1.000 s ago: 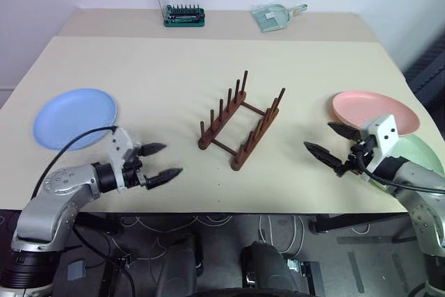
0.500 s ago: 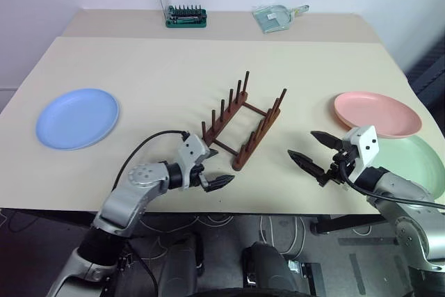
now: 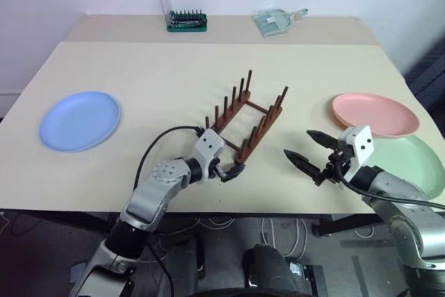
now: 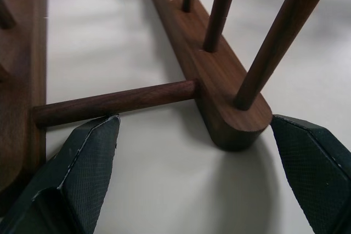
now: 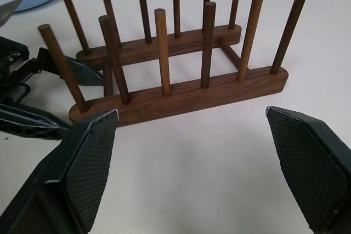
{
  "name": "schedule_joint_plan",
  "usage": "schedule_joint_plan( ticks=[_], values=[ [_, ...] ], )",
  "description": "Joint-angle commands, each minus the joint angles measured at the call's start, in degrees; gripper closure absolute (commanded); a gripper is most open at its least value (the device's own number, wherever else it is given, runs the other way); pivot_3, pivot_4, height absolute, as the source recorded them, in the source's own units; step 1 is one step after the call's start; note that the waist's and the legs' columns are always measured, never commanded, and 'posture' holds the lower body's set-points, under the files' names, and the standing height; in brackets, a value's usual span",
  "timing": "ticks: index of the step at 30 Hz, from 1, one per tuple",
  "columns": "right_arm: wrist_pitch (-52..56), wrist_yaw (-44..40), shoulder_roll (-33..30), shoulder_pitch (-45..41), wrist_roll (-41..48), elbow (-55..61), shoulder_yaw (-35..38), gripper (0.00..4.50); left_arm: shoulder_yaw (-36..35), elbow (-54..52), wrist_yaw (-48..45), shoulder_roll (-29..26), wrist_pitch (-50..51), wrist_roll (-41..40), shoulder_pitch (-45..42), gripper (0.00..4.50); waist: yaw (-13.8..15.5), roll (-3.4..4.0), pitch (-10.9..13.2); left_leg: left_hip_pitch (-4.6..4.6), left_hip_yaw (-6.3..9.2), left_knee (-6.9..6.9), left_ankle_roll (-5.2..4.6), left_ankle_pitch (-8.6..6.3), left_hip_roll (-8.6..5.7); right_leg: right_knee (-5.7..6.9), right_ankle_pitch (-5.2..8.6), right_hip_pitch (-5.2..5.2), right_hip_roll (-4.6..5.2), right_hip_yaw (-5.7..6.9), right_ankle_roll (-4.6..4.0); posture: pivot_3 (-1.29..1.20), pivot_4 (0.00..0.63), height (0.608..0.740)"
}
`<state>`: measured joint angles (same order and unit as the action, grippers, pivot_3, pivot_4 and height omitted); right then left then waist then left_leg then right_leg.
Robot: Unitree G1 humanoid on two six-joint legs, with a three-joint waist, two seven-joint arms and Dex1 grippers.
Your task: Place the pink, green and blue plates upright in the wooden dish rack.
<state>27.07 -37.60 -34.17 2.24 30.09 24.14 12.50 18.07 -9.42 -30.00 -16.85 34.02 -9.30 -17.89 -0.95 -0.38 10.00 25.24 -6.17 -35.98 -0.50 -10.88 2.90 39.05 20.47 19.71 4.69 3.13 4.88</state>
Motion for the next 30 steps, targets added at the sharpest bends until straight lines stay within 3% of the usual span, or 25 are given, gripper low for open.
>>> schedule_joint_plan(
  ticks=[1, 11, 14, 20, 26, 30],
  values=[
    [-1.5, -0.6, -0.3, -0.9, 0.0, 0.0, 0.9, 0.08, -2.3, 4.1, 4.4, -0.9, -1.0, 3.9, 0.0, 0.0, 0.0, 0.0, 0.0, -0.01, 0.01, 0.01, 0.0, 0.0, 0.01, 0.01, 0.0, -0.01, -0.01, 0.0, -0.01, 0.0, 0.15, 0.732],
    [-1.6, -0.6, 0.1, -2.2, -0.6, -0.7, 0.2, 0.08, -2.1, 8.1, 4.0, 0.3, -3.4, 3.6, -2.2, 0.0, 0.2, 0.0, 0.0, 0.01, 0.02, 0.01, 0.0, 0.0, -0.01, 0.0, 0.0, 0.0, 0.02, 0.0, -0.01, 0.0, 0.15, 0.732],
    [-1.4, -0.4, 0.2, -2.1, -0.6, -0.2, 0.3, 0.0, -2.4, 9.3, 3.4, 0.8, -4.3, 3.2, -2.8, 0.82, 0.2, -0.01, 0.0, 0.01, 0.02, 0.01, -0.01, -0.01, -0.01, -0.01, 0.0, -0.01, 0.03, 0.0, -0.01, 0.0, 0.15, 0.732],
    [-1.2, 0.3, 0.3, -1.6, -0.4, 0.7, 0.8, 0.0, -3.1, 12.1, 2.3, 1.9, -6.3, 3.3, -4.5, 3.69, 0.3, -0.01, 0.0, 0.04, 0.02, 0.02, -0.03, -0.03, -0.03, -0.07, 0.0, -0.01, 0.04, 0.02, 0.0, 0.0, 0.15, 0.732],
    [-1.1, 1.1, 0.3, -0.8, -0.1, 1.7, 1.0, 0.0, -3.7, 14.3, 1.5, 1.7, -8.3, 4.4, -5.6, 3.74, 0.3, -0.01, 0.0, 0.05, 0.02, 0.03, -0.05, -0.04, -0.04, -0.11, 0.0, -0.02, 0.06, 0.04, 0.0, 0.0, 0.15, 0.732],
    [-1.0, 1.5, 0.3, -0.6, 0.0, 2.1, 1.1, 0.0, -5.2, 14.7, -3.9, 0.2, -12.7, 2.3, -6.2, 3.74, 0.3, -0.01, 0.0, 0.05, 0.02, 0.05, -0.05, -0.04, -0.04, -0.12, 0.0, -0.01, 0.06, 0.05, 0.0, 0.0, 0.15, 0.732]
  ],
)
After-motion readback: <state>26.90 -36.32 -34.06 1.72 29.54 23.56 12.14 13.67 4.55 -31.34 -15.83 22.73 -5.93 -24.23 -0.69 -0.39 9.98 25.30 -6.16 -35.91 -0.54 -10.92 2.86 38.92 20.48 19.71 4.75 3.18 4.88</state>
